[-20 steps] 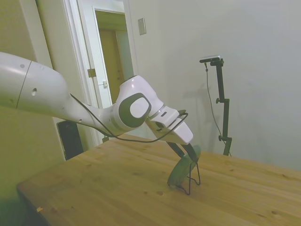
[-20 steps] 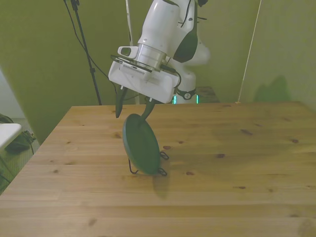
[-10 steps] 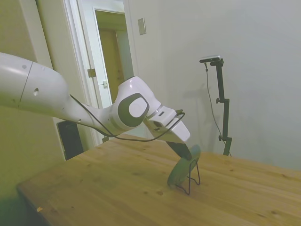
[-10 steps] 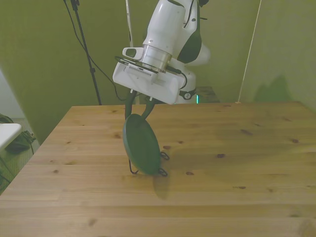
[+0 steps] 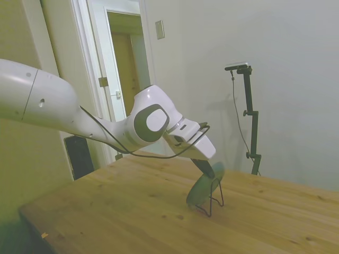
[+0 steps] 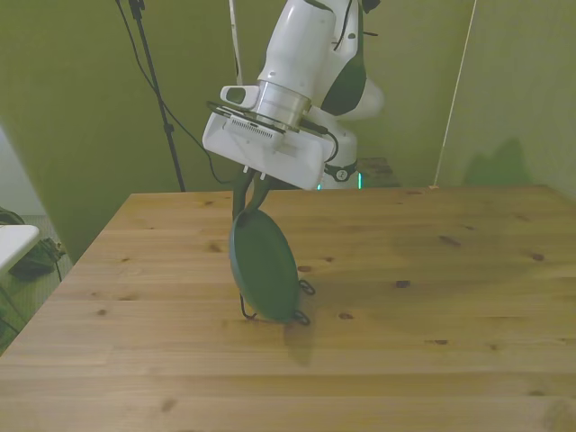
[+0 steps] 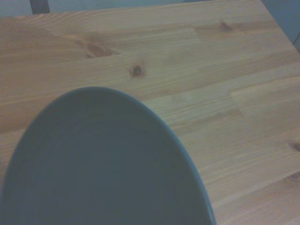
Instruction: Unload the plate
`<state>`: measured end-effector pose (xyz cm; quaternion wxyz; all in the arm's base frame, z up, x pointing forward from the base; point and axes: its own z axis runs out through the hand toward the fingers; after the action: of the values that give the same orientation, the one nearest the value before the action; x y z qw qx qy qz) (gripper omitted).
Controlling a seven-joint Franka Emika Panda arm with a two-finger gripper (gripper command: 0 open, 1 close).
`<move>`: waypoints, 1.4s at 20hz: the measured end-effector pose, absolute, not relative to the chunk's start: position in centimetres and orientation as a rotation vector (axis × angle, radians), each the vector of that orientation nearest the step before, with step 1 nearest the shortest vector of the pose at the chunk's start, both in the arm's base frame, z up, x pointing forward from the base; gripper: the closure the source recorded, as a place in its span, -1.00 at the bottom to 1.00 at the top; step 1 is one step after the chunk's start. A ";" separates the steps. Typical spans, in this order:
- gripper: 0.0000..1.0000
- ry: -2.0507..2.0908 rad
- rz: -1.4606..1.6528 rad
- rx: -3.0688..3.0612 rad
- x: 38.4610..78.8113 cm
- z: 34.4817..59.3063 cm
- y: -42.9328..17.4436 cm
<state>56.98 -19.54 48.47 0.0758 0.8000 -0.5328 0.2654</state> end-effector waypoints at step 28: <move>1.00 -1.781 0.768 2.727 63.4 44.2 -4.5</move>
<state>63.40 -4.49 44.25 -0.1021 0.8106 -0.5296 0.2282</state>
